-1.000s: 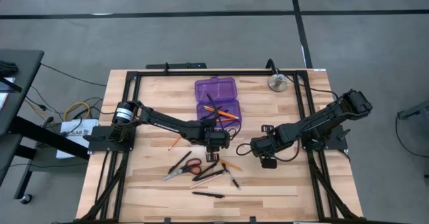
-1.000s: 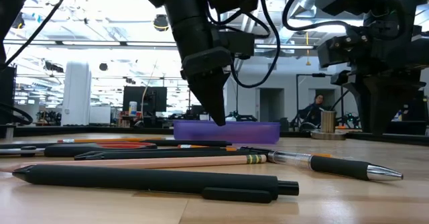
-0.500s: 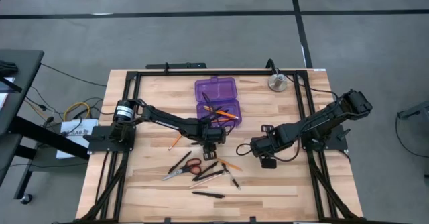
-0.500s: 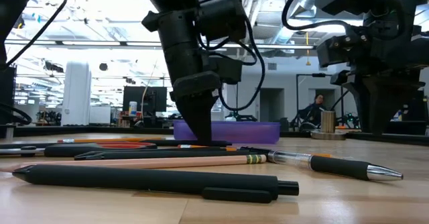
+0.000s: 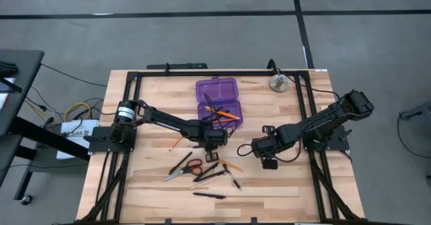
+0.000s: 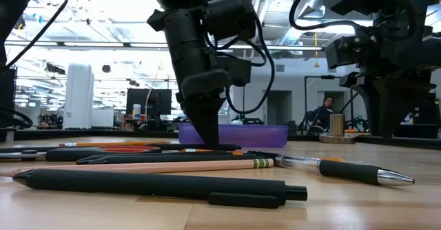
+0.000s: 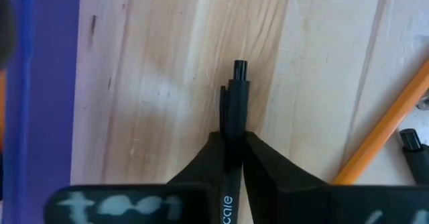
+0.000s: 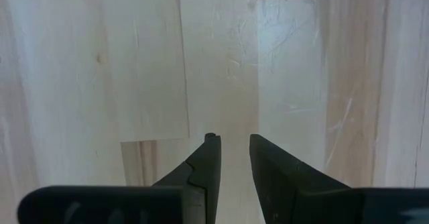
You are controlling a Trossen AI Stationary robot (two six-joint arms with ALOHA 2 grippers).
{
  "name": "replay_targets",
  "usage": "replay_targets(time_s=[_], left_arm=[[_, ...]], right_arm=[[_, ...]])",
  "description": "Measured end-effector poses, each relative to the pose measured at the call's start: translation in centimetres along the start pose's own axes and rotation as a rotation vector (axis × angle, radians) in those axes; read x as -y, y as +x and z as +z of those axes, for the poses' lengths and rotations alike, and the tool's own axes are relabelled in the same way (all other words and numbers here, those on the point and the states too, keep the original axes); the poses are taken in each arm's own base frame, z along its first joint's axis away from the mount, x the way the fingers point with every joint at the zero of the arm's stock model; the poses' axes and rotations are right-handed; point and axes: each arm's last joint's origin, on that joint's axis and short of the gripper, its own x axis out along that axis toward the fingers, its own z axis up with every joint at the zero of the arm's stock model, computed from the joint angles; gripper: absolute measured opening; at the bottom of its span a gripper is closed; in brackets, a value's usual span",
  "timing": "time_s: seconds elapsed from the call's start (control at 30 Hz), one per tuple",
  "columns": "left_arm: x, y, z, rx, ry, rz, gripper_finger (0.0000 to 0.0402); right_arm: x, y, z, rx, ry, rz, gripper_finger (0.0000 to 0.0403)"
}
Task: Pick & place school supplies into a supply box
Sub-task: Put the black pen into the purple supply box
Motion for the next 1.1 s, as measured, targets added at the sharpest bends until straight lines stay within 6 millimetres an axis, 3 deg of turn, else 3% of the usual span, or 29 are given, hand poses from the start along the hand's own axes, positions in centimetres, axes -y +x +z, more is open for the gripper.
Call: replay_targets(time_s=[0.33,1.1], left_arm=[[1.1,-1.1,1.0,0.016,0.04,0.061,0.001],[1.1,-1.9,1.5,0.027,0.068,0.14,0.0008]], right_arm=[[0.0,0.0,0.0,-0.005,0.0,-0.002,0.0076],[0.1,0.0,-0.2,-0.026,-0.001,-0.008,0.0076]])
